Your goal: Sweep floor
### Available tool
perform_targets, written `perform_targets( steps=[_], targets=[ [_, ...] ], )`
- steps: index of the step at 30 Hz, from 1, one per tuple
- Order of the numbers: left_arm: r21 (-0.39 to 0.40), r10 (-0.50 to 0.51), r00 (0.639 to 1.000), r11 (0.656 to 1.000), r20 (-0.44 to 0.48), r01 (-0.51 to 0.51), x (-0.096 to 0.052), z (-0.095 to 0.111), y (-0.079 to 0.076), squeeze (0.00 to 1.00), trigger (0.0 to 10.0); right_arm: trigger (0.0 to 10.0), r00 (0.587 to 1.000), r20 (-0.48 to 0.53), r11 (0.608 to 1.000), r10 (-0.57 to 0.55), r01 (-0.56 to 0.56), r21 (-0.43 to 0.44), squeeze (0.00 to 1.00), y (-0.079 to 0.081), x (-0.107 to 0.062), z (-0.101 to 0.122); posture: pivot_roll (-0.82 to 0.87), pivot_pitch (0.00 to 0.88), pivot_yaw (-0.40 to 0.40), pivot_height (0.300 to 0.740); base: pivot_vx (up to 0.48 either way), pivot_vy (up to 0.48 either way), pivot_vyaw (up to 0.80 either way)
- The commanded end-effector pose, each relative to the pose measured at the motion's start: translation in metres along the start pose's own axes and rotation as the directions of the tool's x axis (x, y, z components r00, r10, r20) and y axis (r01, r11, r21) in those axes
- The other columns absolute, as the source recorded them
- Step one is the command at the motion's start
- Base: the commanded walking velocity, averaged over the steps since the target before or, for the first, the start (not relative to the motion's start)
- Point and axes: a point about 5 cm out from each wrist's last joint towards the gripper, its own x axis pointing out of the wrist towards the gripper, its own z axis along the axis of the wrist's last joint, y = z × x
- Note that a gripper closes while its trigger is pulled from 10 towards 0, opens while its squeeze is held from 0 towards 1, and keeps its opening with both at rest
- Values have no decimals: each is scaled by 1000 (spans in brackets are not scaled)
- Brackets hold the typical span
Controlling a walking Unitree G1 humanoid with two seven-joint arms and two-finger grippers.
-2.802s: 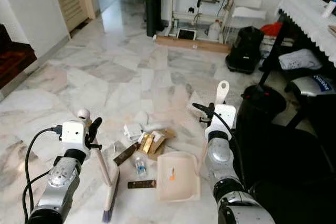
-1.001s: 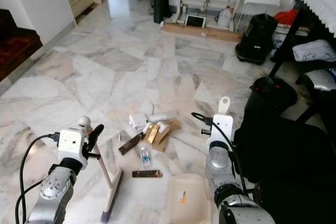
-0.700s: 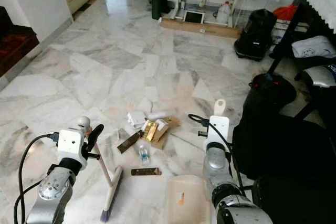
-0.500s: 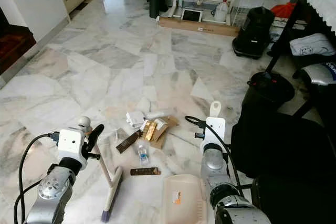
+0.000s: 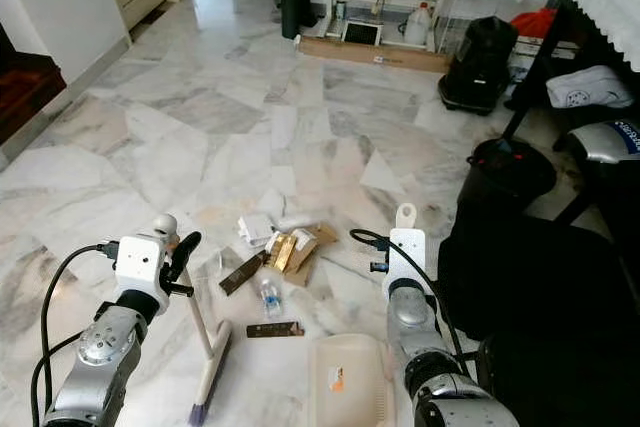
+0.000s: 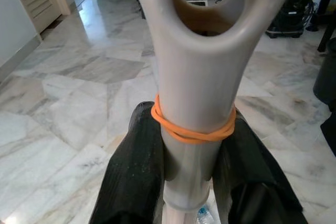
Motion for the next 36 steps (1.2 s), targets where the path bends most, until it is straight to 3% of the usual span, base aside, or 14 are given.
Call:
perform_targets(
  steps=[1,11,17,19,24,36],
  targets=[
    [-3,1,1000,1000,4,-1,3,1,3,0,10000,10000,973,-220,992,71,-91,-84,0,10,-12,-44,78,106,-47,740,0,0,0],
    [-9,-1,1000,1000,12,1,5,1,2,0,10000,10000,957,-271,988,104,-131,-82,0,9,-10,-41,72,96,-47,740,0,0,0],
    [-7,0,1000,1000,18,0,5,1,2,0,10000,10000,994,-93,998,56,-57,-9,0,5,-2,-10,76,91,-46,740,0,0,0],
    [-5,3,1000,1000,19,-3,5,1,3,0,10000,10000,1000,22,1000,6,-6,21,0,1,1,9,79,87,-45,740,0,0,0],
    [-4,2,1000,1000,21,-2,6,2,4,0,10000,10000,994,91,996,-62,57,64,0,-7,3,21,83,79,-45,740,0,0,0],
    [-6,-3,1000,1000,28,3,7,2,3,0,10000,10000,966,236,988,-110,80,132,0,-11,1,40,86,66,-45,740,0,0,0]
  ],
)
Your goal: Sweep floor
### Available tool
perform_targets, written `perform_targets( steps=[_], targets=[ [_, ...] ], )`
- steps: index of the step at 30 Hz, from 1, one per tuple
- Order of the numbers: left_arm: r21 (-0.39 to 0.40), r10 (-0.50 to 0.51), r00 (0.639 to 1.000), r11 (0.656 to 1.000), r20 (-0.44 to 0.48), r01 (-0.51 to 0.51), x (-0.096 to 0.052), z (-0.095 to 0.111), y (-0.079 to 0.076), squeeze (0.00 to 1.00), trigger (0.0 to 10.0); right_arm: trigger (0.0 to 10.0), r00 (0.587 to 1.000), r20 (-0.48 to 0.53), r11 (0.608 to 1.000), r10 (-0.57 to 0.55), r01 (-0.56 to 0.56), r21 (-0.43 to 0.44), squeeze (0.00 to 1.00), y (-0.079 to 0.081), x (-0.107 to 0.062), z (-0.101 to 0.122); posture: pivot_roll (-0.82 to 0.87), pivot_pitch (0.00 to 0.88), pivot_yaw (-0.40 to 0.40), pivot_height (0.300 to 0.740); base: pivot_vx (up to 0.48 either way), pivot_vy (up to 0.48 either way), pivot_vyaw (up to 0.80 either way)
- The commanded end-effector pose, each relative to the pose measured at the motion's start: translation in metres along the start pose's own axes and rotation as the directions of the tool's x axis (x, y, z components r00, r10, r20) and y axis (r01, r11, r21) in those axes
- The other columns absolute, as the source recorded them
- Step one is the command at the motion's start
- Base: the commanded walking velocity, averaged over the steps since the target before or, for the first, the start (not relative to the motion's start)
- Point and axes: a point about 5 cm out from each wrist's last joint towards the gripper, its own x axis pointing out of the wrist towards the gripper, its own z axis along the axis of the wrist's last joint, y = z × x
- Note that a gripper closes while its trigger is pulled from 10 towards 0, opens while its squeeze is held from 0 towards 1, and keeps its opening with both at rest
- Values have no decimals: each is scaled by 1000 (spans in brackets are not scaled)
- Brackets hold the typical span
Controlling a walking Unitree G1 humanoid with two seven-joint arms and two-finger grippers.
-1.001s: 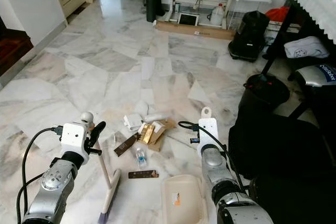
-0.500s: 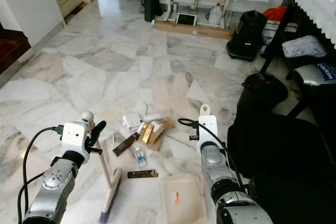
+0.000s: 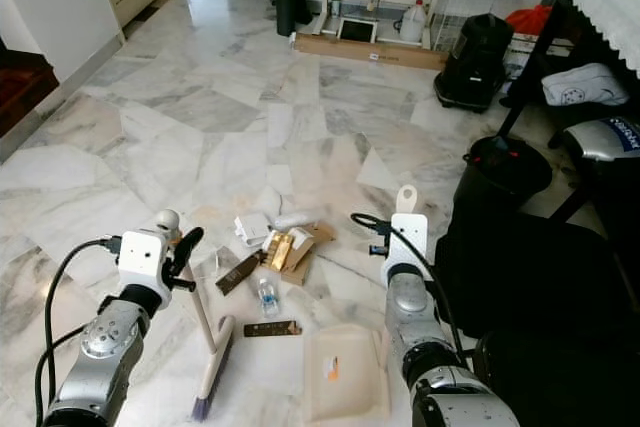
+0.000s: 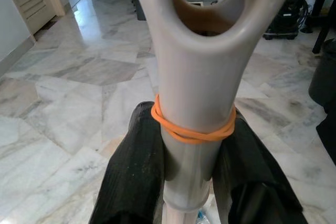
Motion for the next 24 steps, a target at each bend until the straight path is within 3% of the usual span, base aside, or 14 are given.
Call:
perform_targets(
  steps=[1,10,24],
  targets=[
    [-1,5,1000,1000,12,-5,1,2,3,0,10000,10000,996,81,999,-26,24,28,0,-3,2,14,88,66,-45,740,0,0,0],
    [3,2,1000,1000,16,-2,-1,3,4,0,10000,10000,992,122,1000,-29,28,11,0,-2,2,17,96,73,-47,740,0,0,0],
    [25,11,1000,1000,23,-11,-7,4,8,0,10000,10000,999,35,1000,0,1,-31,0,5,-6,-7,130,92,-48,740,0,0,0]
  ],
)
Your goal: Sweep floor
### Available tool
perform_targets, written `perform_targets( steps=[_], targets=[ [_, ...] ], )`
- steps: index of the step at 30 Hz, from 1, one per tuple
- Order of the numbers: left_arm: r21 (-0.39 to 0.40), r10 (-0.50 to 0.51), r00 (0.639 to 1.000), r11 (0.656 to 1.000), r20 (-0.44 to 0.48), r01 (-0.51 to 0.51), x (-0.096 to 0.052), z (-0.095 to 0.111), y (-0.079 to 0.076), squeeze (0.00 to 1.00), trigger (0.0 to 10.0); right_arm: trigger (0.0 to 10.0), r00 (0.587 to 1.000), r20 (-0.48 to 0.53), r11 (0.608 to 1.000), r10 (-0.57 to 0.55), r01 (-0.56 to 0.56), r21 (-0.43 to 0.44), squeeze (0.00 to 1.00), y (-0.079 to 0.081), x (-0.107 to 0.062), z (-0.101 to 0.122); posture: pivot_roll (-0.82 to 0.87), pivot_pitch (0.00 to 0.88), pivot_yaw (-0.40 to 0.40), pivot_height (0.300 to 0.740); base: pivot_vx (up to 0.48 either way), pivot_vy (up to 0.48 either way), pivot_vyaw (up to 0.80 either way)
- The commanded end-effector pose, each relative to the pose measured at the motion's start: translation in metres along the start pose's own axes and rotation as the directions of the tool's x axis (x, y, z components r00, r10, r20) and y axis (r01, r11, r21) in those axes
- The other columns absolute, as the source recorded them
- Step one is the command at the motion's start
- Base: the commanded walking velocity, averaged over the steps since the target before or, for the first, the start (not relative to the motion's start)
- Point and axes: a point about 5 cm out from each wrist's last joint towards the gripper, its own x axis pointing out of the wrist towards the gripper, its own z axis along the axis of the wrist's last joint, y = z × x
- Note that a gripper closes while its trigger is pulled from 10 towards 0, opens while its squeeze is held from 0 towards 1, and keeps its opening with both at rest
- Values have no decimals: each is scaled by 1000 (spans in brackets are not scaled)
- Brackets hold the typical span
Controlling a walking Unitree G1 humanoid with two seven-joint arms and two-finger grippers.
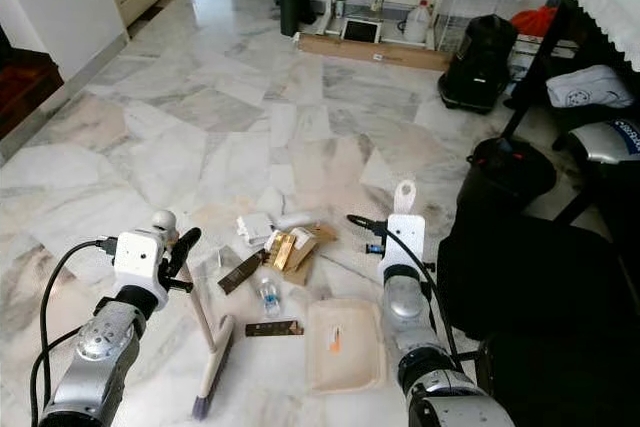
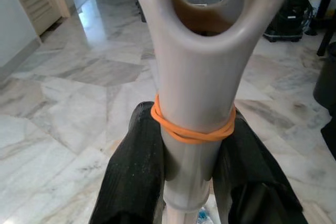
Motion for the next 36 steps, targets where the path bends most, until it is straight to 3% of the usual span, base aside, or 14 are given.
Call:
perform_targets(
  steps=[1,11,16,36],
  targets=[
    [19,10,1000,1000,9,-11,-3,2,4,0,10000,10000,1000,0,1000,-6,6,-12,0,-2,-1,-2,130,92,-48,740,0,0,0],
    [26,17,1000,1000,11,-17,-6,3,6,0,10000,10000,1000,-5,1000,-25,25,-14,0,-2,-2,-4,145,103,-44,740,0,0,0],
    [33,20,1000,999,19,-21,-7,5,8,0,10000,10000,997,44,998,-57,57,14,0,-5,-1,2,146,104,-37,740,0,0,0],
    [32,-39,999,999,-25,40,-6,1,8,0,10000,10000,999,-42,999,-31,32,31,0,4,-11,-18,158,113,-23,740,0,0,0]
  ],
)
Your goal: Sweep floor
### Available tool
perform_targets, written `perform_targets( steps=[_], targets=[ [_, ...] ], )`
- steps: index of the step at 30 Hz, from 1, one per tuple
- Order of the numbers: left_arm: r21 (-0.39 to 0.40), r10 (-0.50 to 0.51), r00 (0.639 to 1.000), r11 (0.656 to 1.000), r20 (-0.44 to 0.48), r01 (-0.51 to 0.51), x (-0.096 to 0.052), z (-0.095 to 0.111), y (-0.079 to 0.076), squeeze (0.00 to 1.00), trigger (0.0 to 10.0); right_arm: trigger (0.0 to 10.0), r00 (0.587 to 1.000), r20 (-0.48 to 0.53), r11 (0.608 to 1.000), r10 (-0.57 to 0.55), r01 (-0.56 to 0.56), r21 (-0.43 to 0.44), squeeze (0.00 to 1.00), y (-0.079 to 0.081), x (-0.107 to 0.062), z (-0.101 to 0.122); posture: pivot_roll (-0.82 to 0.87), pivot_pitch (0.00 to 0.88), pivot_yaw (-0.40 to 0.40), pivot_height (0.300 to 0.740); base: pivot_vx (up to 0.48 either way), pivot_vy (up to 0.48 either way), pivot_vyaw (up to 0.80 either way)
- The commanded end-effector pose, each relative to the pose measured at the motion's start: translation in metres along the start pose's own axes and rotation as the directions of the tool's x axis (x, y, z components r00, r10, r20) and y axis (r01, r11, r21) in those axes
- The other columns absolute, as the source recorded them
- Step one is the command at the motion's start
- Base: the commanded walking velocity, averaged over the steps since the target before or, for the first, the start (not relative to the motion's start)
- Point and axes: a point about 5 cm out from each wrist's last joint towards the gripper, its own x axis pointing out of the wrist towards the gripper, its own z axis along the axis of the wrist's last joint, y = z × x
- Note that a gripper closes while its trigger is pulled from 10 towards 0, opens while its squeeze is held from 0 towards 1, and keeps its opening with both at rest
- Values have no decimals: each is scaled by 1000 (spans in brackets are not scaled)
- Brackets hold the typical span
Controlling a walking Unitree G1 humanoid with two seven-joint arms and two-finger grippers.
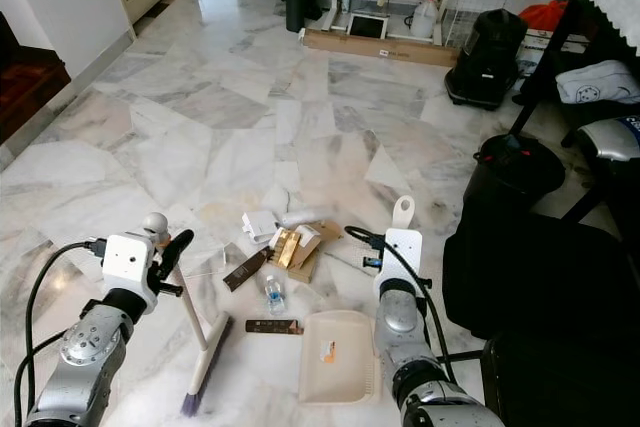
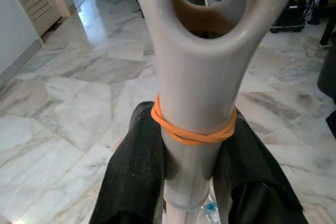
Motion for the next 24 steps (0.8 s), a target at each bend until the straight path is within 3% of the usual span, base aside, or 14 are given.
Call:
perform_targets(
  steps=[1,10,18,24],
  targets=[
    [-13,-12,1000,1000,-17,12,1,-1,0,0,10000,10000,1000,-14,1000,-7,7,4,0,0,-2,-4,158,113,-22,740,0,0,0],
    [-135,11,1000,991,-21,-13,8,0,6,0,10000,10000,1000,-19,1000,-21,21,-4,0,-3,-1,-4,151,101,-19,740,0,0,0],
    [-355,-12,999,935,-30,1,10,2,17,0,10000,10000,999,-25,1000,-20,20,-3,0,-2,-1,-4,154,83,-20,740,0,0,0],
    [-424,-24,1000,906,-6,19,9,10,30,0,10000,10000,1000,-25,1000,-13,13,-3,0,-1,0,-3,163,77,-24,740,0,0,0]
  ],
)
